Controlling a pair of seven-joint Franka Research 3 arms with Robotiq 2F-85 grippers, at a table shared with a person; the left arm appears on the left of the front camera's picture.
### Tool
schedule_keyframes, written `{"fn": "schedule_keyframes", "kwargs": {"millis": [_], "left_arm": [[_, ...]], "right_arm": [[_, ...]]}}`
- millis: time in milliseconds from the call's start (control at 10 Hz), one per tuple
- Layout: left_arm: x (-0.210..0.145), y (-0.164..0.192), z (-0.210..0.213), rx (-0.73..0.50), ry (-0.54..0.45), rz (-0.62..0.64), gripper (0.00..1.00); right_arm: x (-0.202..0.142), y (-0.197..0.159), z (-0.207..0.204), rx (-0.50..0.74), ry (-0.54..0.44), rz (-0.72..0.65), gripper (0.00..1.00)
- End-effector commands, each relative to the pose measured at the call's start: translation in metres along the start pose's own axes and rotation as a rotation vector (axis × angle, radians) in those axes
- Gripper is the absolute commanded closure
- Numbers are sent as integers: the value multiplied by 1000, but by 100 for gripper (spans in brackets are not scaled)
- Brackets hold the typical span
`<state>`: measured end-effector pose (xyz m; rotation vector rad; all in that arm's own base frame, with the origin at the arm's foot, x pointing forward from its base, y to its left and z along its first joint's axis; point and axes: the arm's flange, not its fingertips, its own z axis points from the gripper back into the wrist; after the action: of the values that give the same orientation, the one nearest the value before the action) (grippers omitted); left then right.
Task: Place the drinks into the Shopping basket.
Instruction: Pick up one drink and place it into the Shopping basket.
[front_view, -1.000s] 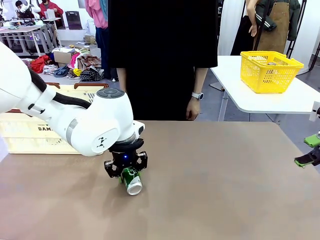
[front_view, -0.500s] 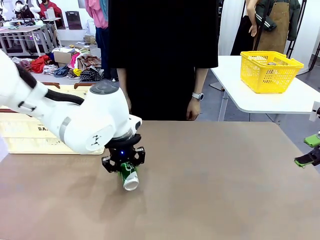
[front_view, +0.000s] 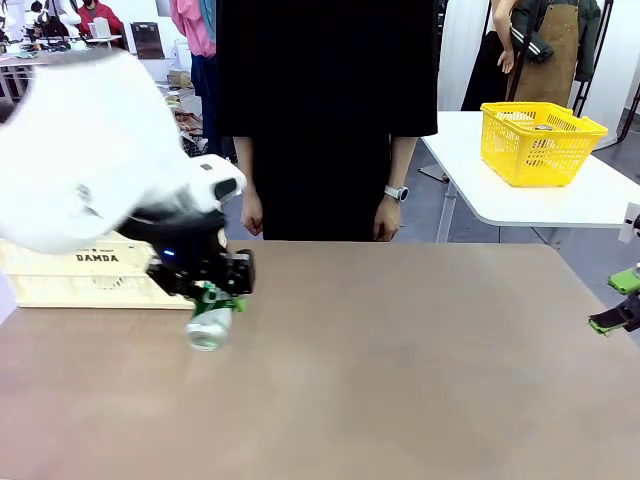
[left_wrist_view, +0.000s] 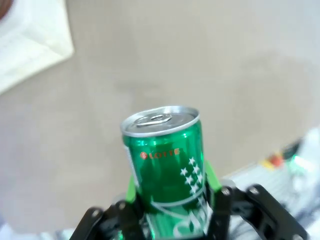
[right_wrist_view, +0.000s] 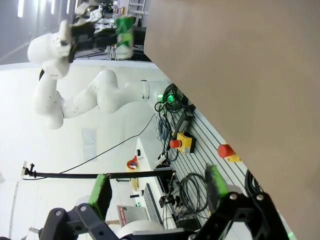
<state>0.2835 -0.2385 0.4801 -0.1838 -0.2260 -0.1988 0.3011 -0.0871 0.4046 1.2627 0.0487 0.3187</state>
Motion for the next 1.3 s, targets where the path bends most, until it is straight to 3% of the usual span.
{"fn": "schedule_keyframes", "kwargs": {"millis": [0,100,200,600,700,900,1000,1100,1200], "left_arm": [[-27,35,35,-8,26,-128,100],[-39,41,36,-38,71,-134,100],[-17,11,26,-12,25,-90,100],[-24,18,30,3,46,-115,100],[0,20,44,6,-41,-84,100],[68,65,111,-42,-75,-143,100],[106,95,151,-88,-106,-69,100],[138,130,182,-77,-127,89,100],[163,158,192,-72,-126,134,100]], "right_arm": [[0,4,3,-3,10,-13,0],[0,4,3,-3,10,-13,0],[0,4,3,-3,10,-13,0],[0,4,3,-3,10,-13,0],[0,4,3,-3,10,-13,0],[0,4,3,-3,10,-13,0],[0,4,3,-3,10,-13,0],[0,4,3,-3,10,-13,0],[0,4,3,-3,10,-13,0]]}}
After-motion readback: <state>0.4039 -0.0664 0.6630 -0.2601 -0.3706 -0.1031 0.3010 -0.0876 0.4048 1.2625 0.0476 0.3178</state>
